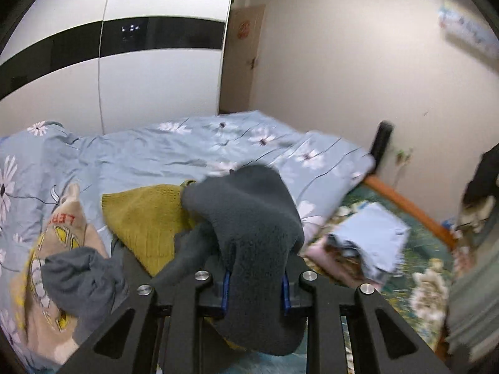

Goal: Fold clothes
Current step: 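Grasp the dark fleece jacket with the left gripper and lift it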

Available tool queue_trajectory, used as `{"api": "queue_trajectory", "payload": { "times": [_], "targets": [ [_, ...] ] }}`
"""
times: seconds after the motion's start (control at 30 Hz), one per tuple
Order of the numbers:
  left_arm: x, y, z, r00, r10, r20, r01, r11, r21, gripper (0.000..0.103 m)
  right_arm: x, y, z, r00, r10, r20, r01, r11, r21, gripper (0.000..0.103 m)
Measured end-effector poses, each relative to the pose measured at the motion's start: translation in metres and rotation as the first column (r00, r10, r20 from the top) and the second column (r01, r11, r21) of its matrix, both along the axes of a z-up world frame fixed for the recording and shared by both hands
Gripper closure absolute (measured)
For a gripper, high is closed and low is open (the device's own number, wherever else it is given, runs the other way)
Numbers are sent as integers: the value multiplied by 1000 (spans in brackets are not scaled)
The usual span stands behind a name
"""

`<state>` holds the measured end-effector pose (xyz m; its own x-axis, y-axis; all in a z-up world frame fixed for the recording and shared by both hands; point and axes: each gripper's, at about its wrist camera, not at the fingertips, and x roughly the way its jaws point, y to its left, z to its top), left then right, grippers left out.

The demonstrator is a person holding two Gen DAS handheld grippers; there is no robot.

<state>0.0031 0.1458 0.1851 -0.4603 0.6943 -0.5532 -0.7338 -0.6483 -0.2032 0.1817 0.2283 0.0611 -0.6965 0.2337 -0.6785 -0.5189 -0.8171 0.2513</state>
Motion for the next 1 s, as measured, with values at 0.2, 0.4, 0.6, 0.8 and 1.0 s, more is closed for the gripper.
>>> {"api": "queue_trajectory", "payload": {
  "times": [0.2, 0.4, 0.6, 0.8, 1.0],
  "targets": [
    [25, -103, 41, 999, 41, 19, -43, 990, 135, 79, 23, -2, 28, 993, -58, -101, 60, 998, 21, 0],
    [56, -135, 53, 994, 66, -86, -59, 995, 76, 79, 24, -22, 36, 994, -7, -113, 10, 999, 31, 0],
    [86, -155, 54, 983, 65, -173, -67, 998, -6, 79, 15, -51, 29, 993, 81, -80, -77, 995, 58, 0],
    [79, -85, -72, 987, -43, 154, 72, 979, -188, 77, 30, -42, 15, 999, 25, -43, -24, 999, 24, 0],
    [93, -34, -150, 887, -148, 438, 241, 956, -167, 64, 57, -9, 4, 993, -115, -38, 112, 992, -60, 0]
  ]
}}
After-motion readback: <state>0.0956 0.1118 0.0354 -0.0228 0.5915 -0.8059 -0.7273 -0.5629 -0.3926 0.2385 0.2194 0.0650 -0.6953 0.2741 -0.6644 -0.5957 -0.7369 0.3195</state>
